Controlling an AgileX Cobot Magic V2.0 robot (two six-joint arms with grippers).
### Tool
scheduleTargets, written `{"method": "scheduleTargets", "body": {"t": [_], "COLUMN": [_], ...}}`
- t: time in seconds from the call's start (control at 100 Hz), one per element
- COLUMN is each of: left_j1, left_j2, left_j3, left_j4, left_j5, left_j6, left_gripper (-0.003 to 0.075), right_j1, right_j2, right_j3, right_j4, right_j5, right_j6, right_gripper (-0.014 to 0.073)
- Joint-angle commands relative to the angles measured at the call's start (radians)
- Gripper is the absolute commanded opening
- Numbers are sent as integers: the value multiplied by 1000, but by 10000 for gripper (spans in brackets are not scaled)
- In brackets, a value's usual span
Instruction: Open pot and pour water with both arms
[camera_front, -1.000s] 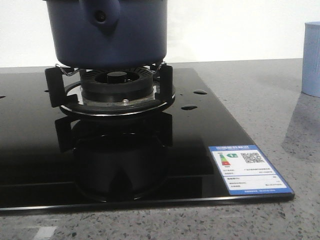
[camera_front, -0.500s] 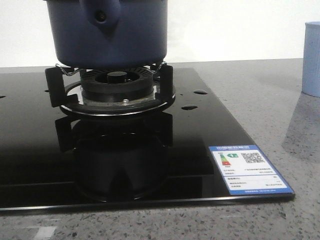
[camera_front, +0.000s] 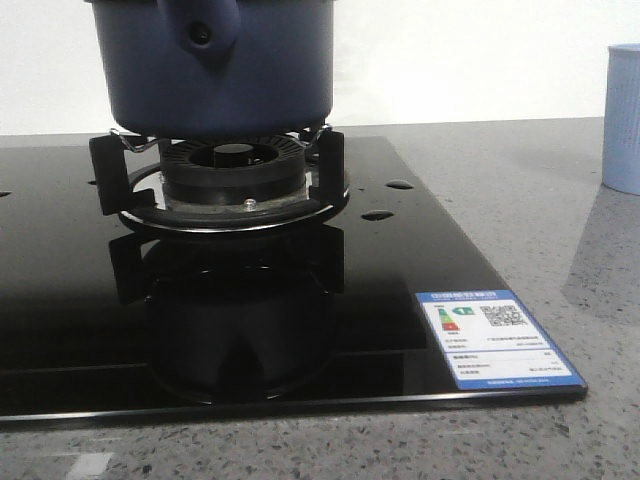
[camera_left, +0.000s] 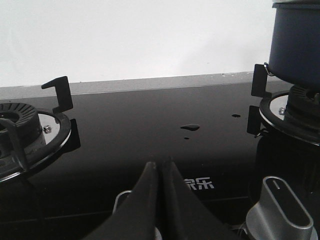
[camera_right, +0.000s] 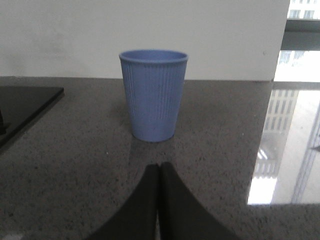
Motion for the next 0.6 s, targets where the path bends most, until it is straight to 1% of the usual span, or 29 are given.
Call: {"method": "scheduleTargets", "body": {"t": [0.0, 0.17, 0.59], "left_j1": [0, 0, 0], "left_j2": [-28, -27, -27], "left_j3": [10, 10, 10], "left_j4": [-3, -3, -3], "left_j5": [-74, -74, -74], "left_j6": [-12, -12, -12], "left_gripper": [-20, -20, -20], "right_j1": [2, 2, 2], "right_j2": [-19, -19, -19], "right_j3": [26, 26, 24], "right_j4": [12, 12, 5], "right_j5": [-48, -6, -5], "right_j6": [-7, -7, -7], "right_gripper": [-49, -49, -49]}}
